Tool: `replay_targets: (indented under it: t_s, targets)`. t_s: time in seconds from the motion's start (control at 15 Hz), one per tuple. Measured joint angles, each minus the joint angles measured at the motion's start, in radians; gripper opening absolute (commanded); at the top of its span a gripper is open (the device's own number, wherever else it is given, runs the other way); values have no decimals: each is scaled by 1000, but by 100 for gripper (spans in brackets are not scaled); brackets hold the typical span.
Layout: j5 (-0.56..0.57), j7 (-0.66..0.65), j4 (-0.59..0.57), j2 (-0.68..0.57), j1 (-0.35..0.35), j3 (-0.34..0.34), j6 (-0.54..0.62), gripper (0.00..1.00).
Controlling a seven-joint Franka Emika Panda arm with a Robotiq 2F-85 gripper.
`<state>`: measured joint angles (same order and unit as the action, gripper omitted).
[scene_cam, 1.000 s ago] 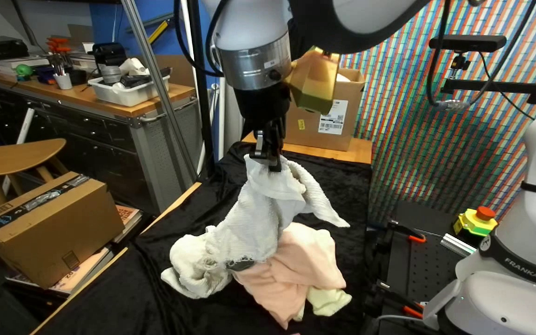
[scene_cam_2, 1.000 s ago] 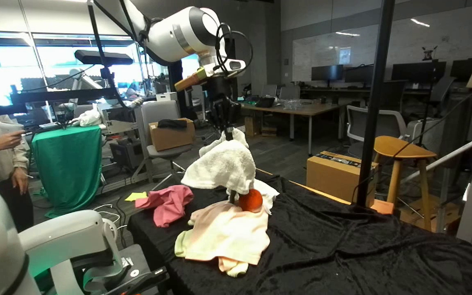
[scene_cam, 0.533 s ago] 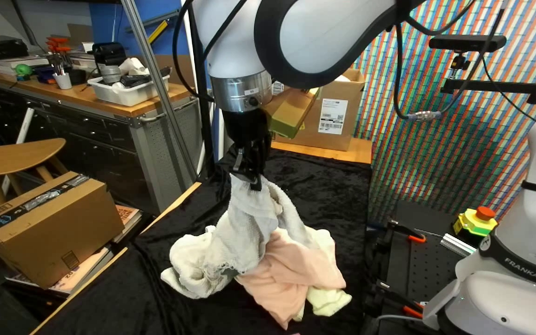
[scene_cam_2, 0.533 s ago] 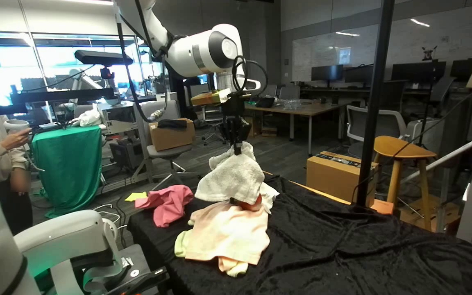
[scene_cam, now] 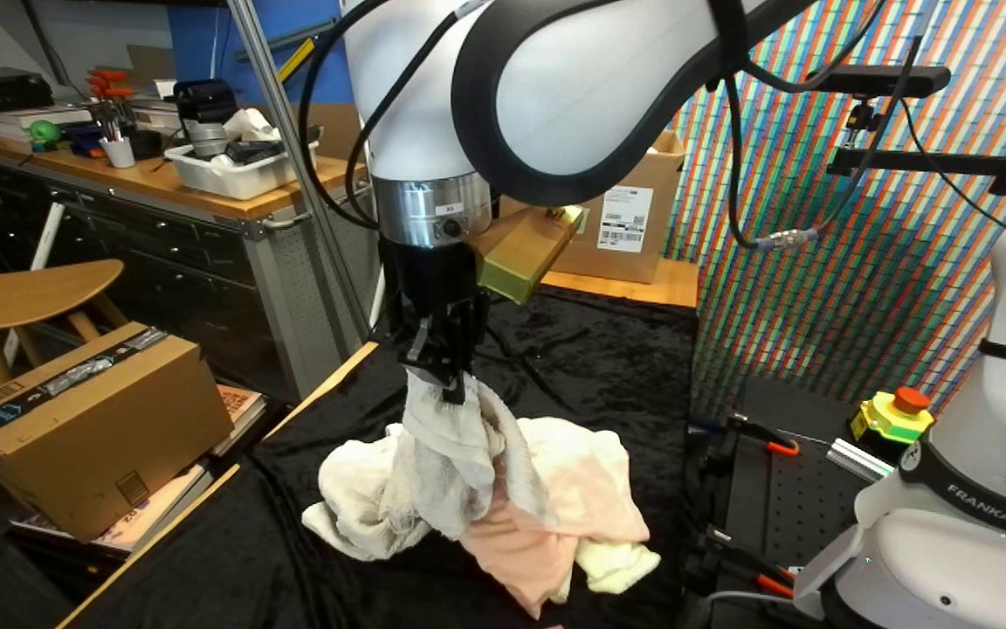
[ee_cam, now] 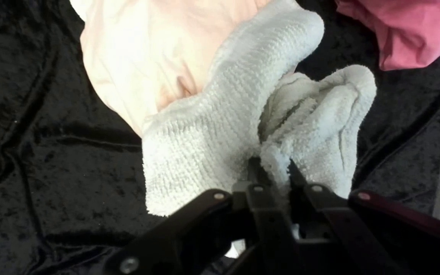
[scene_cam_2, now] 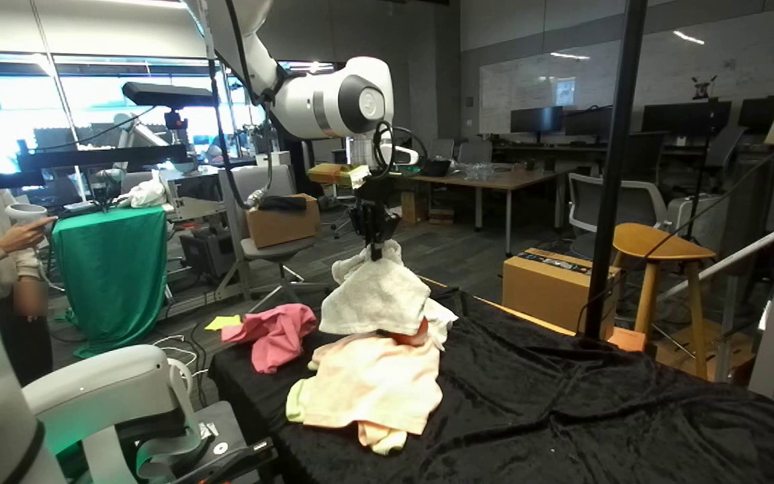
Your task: Put the green towel, the peach shirt, the turnip plushie, the white towel and the pink shirt in the center, respectively
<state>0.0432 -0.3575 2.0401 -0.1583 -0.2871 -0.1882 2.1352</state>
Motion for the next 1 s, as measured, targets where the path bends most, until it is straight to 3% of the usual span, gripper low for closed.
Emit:
replay_targets:
  t_s: [0.53, 1.0]
  targets:
    - [-1, 7, 0, -1, 8, 0, -15, 99]
    - [-35, 82, 3, 60, 40, 1, -128, 100]
